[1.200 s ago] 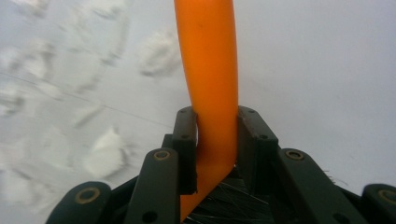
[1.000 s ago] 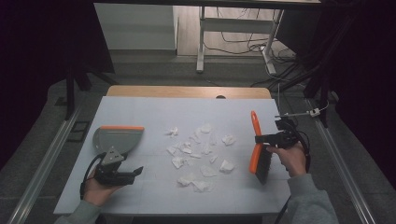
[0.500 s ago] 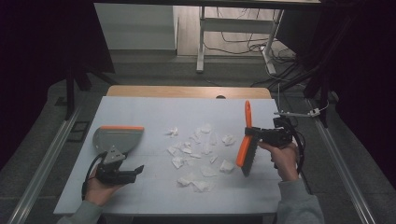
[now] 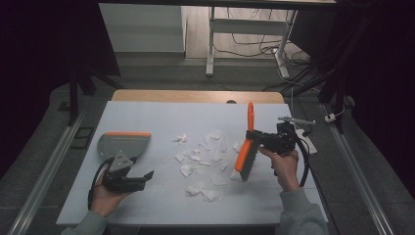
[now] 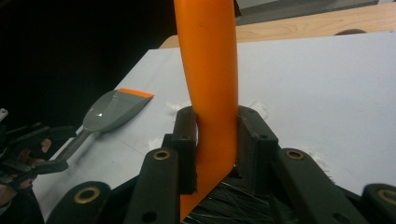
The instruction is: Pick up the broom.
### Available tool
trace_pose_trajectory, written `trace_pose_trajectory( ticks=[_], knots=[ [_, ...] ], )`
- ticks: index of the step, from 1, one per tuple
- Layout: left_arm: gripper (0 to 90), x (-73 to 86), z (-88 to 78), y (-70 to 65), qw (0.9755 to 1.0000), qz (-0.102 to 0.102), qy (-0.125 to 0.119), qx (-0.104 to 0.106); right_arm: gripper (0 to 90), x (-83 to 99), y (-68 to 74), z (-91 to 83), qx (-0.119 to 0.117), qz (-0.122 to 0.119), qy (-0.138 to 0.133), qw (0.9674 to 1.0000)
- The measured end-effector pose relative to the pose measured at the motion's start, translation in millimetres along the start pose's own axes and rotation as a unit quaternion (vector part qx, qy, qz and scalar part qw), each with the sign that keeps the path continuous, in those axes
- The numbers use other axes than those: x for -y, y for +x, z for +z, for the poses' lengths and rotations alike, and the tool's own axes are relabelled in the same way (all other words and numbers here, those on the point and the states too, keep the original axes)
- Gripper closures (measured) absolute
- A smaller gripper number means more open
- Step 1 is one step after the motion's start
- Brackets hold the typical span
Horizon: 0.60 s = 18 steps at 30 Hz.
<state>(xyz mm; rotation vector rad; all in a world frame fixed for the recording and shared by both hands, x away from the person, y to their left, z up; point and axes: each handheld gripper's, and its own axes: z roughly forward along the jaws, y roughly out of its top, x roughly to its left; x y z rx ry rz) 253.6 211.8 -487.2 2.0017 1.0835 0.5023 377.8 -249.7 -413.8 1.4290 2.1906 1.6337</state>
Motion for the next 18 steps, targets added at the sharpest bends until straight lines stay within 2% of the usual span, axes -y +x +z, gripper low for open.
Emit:
trace_pose_trajectory(
  ticks=[5,8,18],
  knots=[
    [20.8,-15.6,0.1,-8.4,0.9997,0.008,-0.019,0.013,71.0,3.1,7.8,9.4,-0.004,0.001,-0.008,1.0],
    [20.8,-24.4,5.4,-16.1,0.9994,0.016,-0.021,0.024,71.0,4.3,13.4,15.6,-0.004,-0.002,-0.01,0.9999],
    [21.0,-52.4,27.1,-54.0,0.9958,0.05,-0.032,0.069,71.0,9.0,28.3,29.3,-0.009,-0.004,-0.024,0.9997]
  ],
)
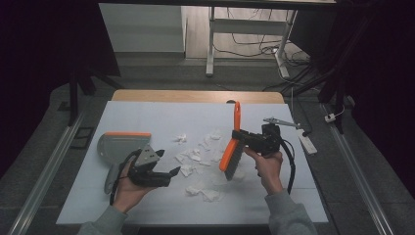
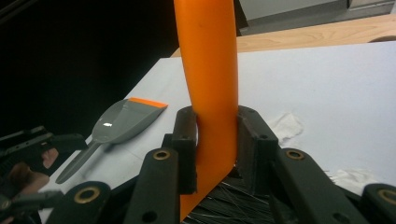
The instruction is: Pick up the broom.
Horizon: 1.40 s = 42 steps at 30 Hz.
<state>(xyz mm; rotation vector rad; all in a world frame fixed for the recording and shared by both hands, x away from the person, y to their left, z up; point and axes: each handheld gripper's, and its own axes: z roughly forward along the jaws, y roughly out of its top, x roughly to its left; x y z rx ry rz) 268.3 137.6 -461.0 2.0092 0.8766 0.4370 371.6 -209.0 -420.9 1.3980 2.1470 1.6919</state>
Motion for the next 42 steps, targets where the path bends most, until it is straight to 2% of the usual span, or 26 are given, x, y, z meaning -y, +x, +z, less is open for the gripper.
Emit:
trace_pose_trajectory(
  ticks=[5,11,15,19,22,25,30,34,38,42],
  knots=[
    [21.1,-9.9,14.7,-9.1,0.9998,0.007,0.002,0.02,70.9,3.6,4.1,6.4,0.002,0.003,-0.012,0.9999],
    [21.1,-18.4,25.0,-20.6,0.9992,0.016,-0.003,0.036,70.9,8.2,7.6,15.0,0.004,0.01,-0.022,0.9997],
    [21.2,-22.4,33.7,-28.8,0.9985,0.015,-0.003,0.052,70.9,11.3,11.7,20.3,0.002,0.014,-0.031,0.9994],
    [21.2,-27.0,46.5,-39.9,0.9977,0.025,0.0,0.064,71.0,14.6,15.3,24.0,-0.002,0.022,-0.041,0.9989],
    [22.2,-28.7,56.9,-45.4,0.9978,0.025,-0.007,0.061,70.9,17.2,19.0,25.8,-0.008,0.029,-0.049,0.9983],
    [25.6,-27.8,67.1,-46.7,0.9981,0.016,-0.019,0.057,70.9,19.4,22.0,27.6,-0.016,0.038,-0.053,0.9977],
    [36.0,-22.5,81.4,-44.7,0.9985,0.0,-0.029,0.046,70.9,23.6,26.2,29.0,-0.021,0.048,-0.062,0.9967],
    [51.2,-19.5,85.2,-42.5,0.9978,-0.009,-0.042,0.05,70.9,27.3,28.3,30.3,-0.024,0.061,-0.068,0.9955],
    [73.5,-18.1,84.5,-38.1,0.997,-0.026,-0.05,0.053,70.8,30.9,29.4,31.4,-0.028,0.073,-0.072,0.9943],
    [77.7,-17.3,83.2,-31.2,0.9968,-0.035,-0.043,0.057,70.8,31.8,31.5,32.3,-0.031,0.068,-0.071,0.9947]
  ],
)
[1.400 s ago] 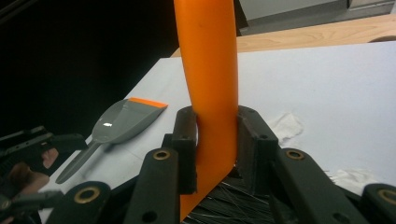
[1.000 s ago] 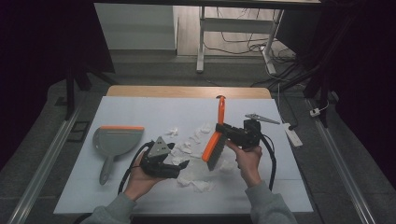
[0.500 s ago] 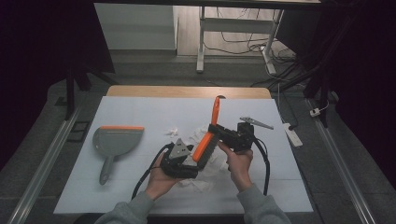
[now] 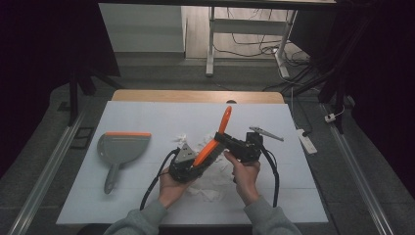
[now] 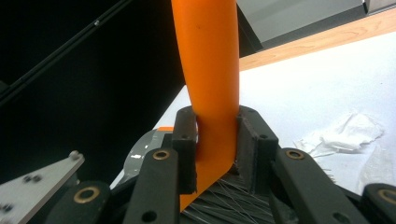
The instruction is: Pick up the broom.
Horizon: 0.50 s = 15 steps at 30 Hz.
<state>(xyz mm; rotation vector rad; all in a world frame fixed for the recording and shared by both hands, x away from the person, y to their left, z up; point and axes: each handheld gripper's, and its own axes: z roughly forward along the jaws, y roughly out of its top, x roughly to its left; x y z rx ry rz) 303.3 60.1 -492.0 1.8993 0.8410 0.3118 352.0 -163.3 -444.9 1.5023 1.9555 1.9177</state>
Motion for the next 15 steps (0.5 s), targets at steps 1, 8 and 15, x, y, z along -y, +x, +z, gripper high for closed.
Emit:
trace_pose_trajectory(
  ticks=[1,8,15],
  knots=[
    [78.2,0.0,-0.4,0.6,1.0,0.002,0.002,0.0,70.8,0.1,0.3,0.2,-0.001,-0.003,0.001,1.0],
    [80.2,-1.3,-5.5,6.9,0.9998,0.011,0.016,0.004,67.6,-1.3,3.7,2.0,0.001,-0.034,0.014,0.9993],
    [80.3,-7.1,-18.9,18.6,0.9987,0.03,0.041,0.001,50.0,-9.8,7.1,-6.0,0.015,-0.115,0.031,0.9928]
  ],
)
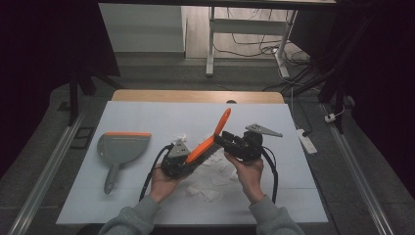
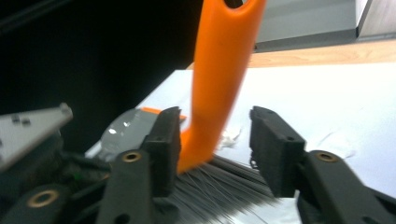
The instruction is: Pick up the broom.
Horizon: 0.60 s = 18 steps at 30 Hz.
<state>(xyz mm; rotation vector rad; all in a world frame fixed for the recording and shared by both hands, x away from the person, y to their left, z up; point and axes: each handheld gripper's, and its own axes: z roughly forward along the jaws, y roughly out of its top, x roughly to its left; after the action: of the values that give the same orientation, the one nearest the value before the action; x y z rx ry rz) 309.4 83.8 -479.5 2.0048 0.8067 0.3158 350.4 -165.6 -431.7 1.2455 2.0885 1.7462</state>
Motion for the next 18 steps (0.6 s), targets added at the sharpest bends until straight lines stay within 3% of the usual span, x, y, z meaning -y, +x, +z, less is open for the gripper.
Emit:
trace_pose_trajectory(
  ticks=[1,2,3,7,11,15,18],
  knots=[
    [80.2,-0.9,-2.2,1.3,1.0,0.006,0.007,-0.001,48.3,-1.5,-0.5,-2.4,-0.001,-0.012,0.003,0.9999],
    [80.2,-1.7,-4.5,2.7,0.9998,0.012,0.014,-0.001,45.4,-4.6,-0.7,-6.7,-0.009,-0.04,0.021,0.9989],
    [80.2,-2.1,-6.7,4.0,0.9997,0.017,0.02,0.0,45.4,-4.6,-0.7,-6.7,-0.009,-0.04,0.021,0.9989],
    [80.2,-4.6,-14.5,9.4,0.9987,0.026,0.044,0.005,43.1,-11.0,3.9,-12.6,-0.015,-0.112,0.061,0.9917],
    [80.2,-6.2,-19.3,13.9,0.9971,0.029,0.068,0.015,40.5,-14.7,11.2,-15.0,-0.026,-0.168,0.093,0.981],
    [80.2,-6.4,-21.1,15.5,0.9946,0.041,0.093,0.018,38.6,-14.7,19.6,-13.2,-0.046,-0.204,0.119,0.9705],
    [80.1,-7.6,-20.9,14.0,0.9923,0.051,0.11,0.024,36.2,-12.9,27.3,-10.1,-0.047,-0.239,0.14,0.9597]
  ],
)
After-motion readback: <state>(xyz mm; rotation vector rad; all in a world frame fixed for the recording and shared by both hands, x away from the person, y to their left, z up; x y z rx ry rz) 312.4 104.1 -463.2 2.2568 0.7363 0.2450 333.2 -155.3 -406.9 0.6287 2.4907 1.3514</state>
